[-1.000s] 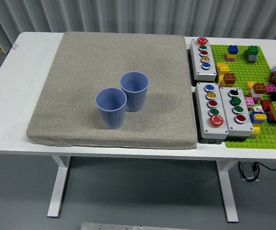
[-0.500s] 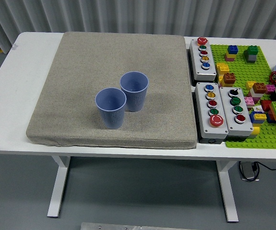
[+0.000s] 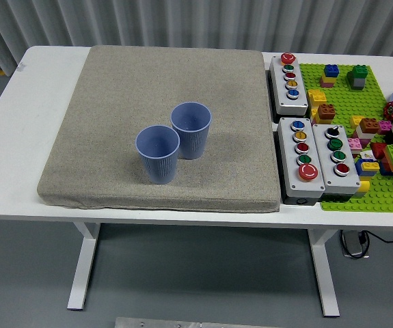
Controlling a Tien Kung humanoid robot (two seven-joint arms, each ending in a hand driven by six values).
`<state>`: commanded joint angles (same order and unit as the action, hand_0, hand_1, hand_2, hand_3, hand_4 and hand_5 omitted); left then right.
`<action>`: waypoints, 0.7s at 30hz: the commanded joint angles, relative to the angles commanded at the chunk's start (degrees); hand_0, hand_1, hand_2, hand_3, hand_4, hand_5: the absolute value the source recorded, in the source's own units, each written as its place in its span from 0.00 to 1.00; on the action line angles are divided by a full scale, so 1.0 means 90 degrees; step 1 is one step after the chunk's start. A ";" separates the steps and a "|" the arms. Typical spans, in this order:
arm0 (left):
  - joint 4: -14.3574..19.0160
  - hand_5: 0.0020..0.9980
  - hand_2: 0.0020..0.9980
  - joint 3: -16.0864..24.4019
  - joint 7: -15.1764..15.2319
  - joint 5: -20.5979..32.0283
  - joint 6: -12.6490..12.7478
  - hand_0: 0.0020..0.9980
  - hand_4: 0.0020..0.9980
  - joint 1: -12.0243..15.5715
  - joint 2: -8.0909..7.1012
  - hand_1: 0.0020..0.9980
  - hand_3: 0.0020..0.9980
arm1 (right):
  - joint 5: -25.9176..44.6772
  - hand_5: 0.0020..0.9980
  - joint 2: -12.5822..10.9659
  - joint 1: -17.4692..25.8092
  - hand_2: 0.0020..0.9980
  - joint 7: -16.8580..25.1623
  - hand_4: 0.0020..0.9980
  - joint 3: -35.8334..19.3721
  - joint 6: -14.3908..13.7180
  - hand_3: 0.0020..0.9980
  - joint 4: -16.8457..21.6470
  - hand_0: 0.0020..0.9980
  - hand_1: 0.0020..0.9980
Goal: Pick cup pour cup place
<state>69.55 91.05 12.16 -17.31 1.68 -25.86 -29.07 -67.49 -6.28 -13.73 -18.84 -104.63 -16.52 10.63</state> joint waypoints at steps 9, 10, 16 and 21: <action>0.0386 1.00 0.89 0.0539 -0.0022 -0.0118 0.0022 0.80 0.86 0.0448 -0.0115 0.80 0.89 | -0.0022 0.12 -0.0003 0.0022 0.59 -0.0001 0.00 -0.0060 0.0044 0.57 -0.0016 0.69 0.63; 0.0401 1.00 0.89 0.0578 -0.0020 -0.0128 0.0026 0.80 0.86 0.0476 -0.0119 0.80 0.89 | -0.0041 0.12 -0.0002 0.0020 0.59 -0.0009 0.00 -0.0066 0.0052 0.57 -0.0017 0.69 0.63; 0.0559 1.00 0.89 0.0745 -0.0021 -0.0166 0.0027 0.80 0.86 0.0669 -0.0155 0.80 0.89 | -0.0181 0.12 0.0002 0.0027 0.59 -0.0067 0.00 -0.0162 0.0113 0.57 -0.0017 0.69 0.63; 0.0710 1.00 0.89 0.0836 -0.0031 -0.0198 0.0034 0.80 0.86 0.0876 -0.0194 0.80 0.89 | -0.0383 0.12 0.0001 0.0065 0.59 -0.0148 0.00 -0.0287 0.0166 0.57 -0.0008 0.69 0.63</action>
<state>75.94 98.58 11.88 -19.08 1.99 -17.98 -30.81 -70.93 -6.27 -13.14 -20.17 -107.22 -15.03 10.56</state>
